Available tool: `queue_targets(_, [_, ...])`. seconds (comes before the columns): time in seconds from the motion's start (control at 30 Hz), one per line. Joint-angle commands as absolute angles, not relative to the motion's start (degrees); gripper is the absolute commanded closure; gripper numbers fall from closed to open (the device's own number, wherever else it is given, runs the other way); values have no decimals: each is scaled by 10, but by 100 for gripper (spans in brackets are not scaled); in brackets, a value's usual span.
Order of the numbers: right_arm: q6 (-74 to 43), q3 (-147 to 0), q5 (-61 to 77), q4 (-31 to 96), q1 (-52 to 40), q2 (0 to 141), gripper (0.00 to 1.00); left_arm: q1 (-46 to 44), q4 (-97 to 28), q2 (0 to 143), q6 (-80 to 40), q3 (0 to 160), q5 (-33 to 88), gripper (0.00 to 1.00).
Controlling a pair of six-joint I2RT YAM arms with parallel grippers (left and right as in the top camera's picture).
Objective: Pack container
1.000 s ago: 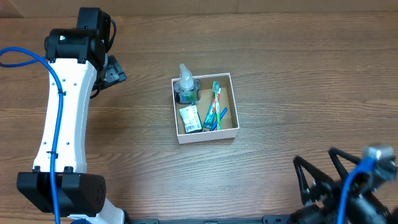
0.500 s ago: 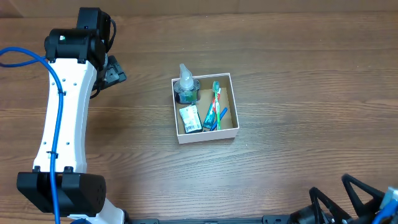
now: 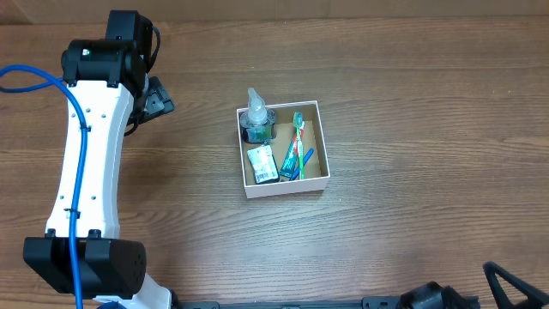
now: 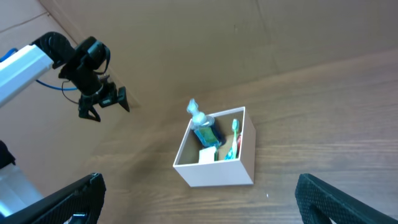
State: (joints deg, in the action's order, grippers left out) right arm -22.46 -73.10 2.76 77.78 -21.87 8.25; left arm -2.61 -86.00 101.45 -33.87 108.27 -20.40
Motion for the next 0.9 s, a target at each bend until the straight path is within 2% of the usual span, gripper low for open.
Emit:
queue_targets(0.0, [-226, -736, 25, 795, -221, 78, 0, -24, -861, 1015, -328, 1093, -214, 0])
queue_targets(0.87, [-227, -736, 26, 861, -221, 78, 0, -24, -861, 1015, -328, 1093, -214, 0])
